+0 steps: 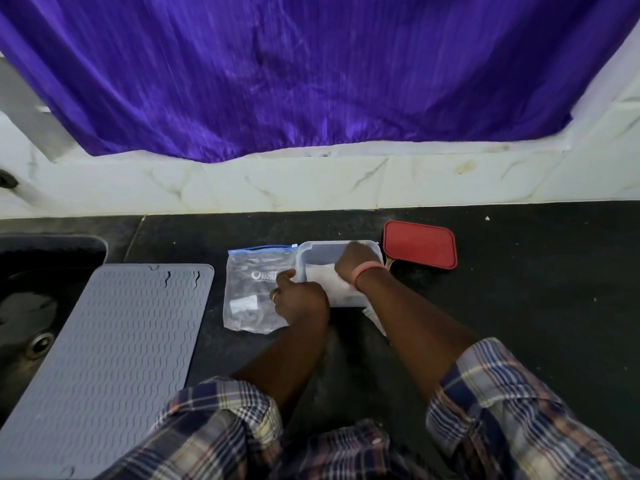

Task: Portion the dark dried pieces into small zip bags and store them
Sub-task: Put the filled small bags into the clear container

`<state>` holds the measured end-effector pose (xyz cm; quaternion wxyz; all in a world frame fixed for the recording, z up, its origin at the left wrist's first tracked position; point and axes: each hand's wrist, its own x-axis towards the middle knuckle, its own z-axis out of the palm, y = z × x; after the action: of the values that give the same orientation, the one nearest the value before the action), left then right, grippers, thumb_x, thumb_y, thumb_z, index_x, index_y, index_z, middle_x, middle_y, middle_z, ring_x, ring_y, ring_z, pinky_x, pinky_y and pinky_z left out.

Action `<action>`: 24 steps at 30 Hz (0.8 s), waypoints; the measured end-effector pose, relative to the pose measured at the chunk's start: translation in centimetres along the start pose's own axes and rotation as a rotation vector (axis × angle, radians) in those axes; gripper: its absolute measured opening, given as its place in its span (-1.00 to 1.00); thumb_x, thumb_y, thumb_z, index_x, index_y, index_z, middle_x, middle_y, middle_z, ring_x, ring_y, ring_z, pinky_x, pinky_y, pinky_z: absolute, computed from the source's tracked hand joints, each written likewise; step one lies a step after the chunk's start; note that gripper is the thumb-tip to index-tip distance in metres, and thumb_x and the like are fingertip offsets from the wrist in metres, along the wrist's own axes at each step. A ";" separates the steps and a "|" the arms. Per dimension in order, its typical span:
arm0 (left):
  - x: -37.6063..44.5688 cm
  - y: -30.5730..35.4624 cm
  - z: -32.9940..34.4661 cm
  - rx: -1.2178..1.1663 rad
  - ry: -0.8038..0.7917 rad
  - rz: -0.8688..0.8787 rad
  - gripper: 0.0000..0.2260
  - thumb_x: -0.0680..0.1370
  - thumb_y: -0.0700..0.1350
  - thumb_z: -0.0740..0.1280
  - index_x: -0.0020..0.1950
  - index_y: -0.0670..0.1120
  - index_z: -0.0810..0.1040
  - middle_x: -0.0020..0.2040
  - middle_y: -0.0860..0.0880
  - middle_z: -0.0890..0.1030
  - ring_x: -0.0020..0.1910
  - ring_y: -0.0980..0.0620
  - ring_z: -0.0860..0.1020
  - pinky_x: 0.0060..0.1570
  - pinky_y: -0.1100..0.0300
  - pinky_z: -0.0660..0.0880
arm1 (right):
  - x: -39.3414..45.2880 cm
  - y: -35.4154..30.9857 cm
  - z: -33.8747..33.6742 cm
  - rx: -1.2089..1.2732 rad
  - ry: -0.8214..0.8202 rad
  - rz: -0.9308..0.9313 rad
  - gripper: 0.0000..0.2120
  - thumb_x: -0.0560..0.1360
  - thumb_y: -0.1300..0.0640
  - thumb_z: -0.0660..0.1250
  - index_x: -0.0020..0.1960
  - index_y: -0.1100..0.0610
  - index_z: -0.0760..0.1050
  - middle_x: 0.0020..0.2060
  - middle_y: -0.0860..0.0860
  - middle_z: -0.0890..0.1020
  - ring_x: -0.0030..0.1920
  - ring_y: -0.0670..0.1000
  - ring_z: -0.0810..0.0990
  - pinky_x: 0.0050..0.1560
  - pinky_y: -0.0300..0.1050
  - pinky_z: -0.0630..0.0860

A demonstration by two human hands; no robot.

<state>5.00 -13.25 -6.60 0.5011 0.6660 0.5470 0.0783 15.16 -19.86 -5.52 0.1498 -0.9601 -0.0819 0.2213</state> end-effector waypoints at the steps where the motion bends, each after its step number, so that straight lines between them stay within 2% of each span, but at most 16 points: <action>1: -0.1 -0.1 0.1 -0.005 -0.001 -0.004 -0.60 0.59 -0.20 0.32 0.42 0.03 0.45 0.38 -0.20 0.44 0.31 -0.25 0.48 0.33 -0.06 0.42 | -0.1 0.5 -0.8 0.091 0.121 -0.019 -0.69 0.58 0.12 0.25 0.20 0.25 0.61 0.13 0.19 0.67 0.15 0.19 0.63 0.15 -0.04 0.56; 4: -0.5 -0.3 0.1 -0.045 0.000 -0.019 -0.64 0.61 -0.18 0.30 0.40 0.05 0.45 0.39 -0.20 0.43 0.30 -0.24 0.49 0.29 -0.05 0.46 | -1.1 3.3 -2.8 0.374 0.497 -0.027 -0.73 0.57 0.13 0.21 0.00 0.24 0.65 -0.04 0.21 0.70 0.01 0.21 0.65 0.02 -0.05 0.54; 6: -0.6 -0.4 0.1 -0.079 0.011 -0.025 -0.68 0.64 -0.17 0.26 0.38 0.03 0.47 0.40 -0.20 0.42 0.28 -0.23 0.51 0.25 -0.03 0.47 | -1.7 6.7 -2.5 0.492 0.586 0.048 -0.75 0.55 0.15 0.20 -0.12 0.25 0.61 -0.14 0.24 0.68 -0.11 0.23 0.63 -0.14 -0.06 0.46; 8: -0.6 -0.5 0.0 -0.110 0.021 -0.039 -0.71 0.66 -0.15 0.24 0.37 0.03 0.48 0.41 -0.20 0.41 0.26 -0.22 0.53 0.23 -0.02 0.49 | -2.3 10.1 -1.3 0.492 0.439 0.190 -0.74 0.53 0.11 0.21 -0.12 0.25 0.59 -0.11 0.24 0.68 -0.17 0.22 0.60 -0.20 -0.11 0.39; 11: -0.6 -0.8 0.0 -0.149 0.032 -0.042 -0.72 0.67 -0.14 0.23 0.37 0.04 0.50 0.41 -0.19 0.42 0.24 -0.21 0.54 0.25 -0.04 0.52 | -3.7 13.1 2.0 0.418 0.030 0.323 -0.64 0.49 -0.04 0.38 0.13 0.22 0.58 0.06 0.14 0.66 -0.12 0.12 0.59 -0.23 -0.19 0.40; 12: -0.7 -0.9 0.0 -0.164 0.031 -0.044 -0.73 0.67 -0.13 0.22 0.37 0.04 0.50 0.40 -0.19 0.42 0.24 -0.21 0.54 0.26 -0.06 0.53 | -4.2 13.3 3.0 0.357 -0.040 0.317 -0.57 0.44 -0.07 0.44 0.17 0.21 0.57 0.07 0.14 0.65 -0.10 0.10 0.59 -0.20 -0.18 0.44; 13: -0.9 -1.1 0.1 -0.177 0.026 -0.047 -0.73 0.68 -0.12 0.22 0.37 0.04 0.50 0.40 -0.19 0.42 0.25 -0.22 0.54 0.27 -0.07 0.52 | -4.5 13.5 4.0 0.278 -0.060 0.301 -0.49 0.37 -0.08 0.48 0.21 0.18 0.55 0.10 0.15 0.64 -0.04 0.12 0.60 -0.10 -0.14 0.52; 15: -1.1 -1.3 0.2 -0.194 0.027 -0.047 -0.73 0.69 -0.09 0.20 0.38 0.03 0.51 0.40 -0.21 0.42 0.27 -0.23 0.52 0.27 -0.07 0.50 | -5.2 13.2 5.3 0.172 -0.001 0.298 -0.32 0.29 -0.08 0.53 0.33 0.13 0.45 0.22 0.18 0.56 0.15 0.20 0.57 0.15 0.03 0.56; 17: -1.3 -1.6 0.2 -0.194 0.039 -0.037 -0.72 0.69 -0.08 0.21 0.38 0.01 0.53 0.40 -0.23 0.42 0.28 -0.25 0.52 0.26 -0.06 0.46 | -5.7 12.8 5.7 0.191 0.076 0.311 -0.27 0.33 0.00 0.56 0.40 0.15 0.35 0.29 0.23 0.47 0.25 0.27 0.52 0.23 0.09 0.52; 21: -1.3 -1.6 0.0 -0.202 0.025 -0.025 -0.71 0.69 -0.07 0.20 0.39 -0.01 0.52 0.40 -0.24 0.41 0.29 -0.25 0.51 0.25 -0.02 0.44 | -6.2 12.9 5.6 0.294 0.127 0.308 -0.35 0.37 0.18 0.55 0.36 0.21 0.33 0.26 0.25 0.52 0.24 0.26 0.54 0.19 0.03 0.52; 24: -1.3 -1.5 -0.1 -0.216 0.006 -0.041 -0.70 0.70 -0.06 0.18 0.41 0.00 0.49 0.41 -0.23 0.41 0.27 -0.23 0.52 0.20 -0.01 0.46 | -6.3 13.3 4.6 0.508 0.076 0.385 -0.46 0.37 0.18 0.58 0.27 0.29 0.48 0.16 0.23 0.62 0.14 0.21 0.62 0.03 -0.09 0.51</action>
<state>3.45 -14.43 -7.12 0.5698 0.5967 0.5502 0.1285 8.73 -32.64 -11.20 0.3430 -0.8975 0.1647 0.2229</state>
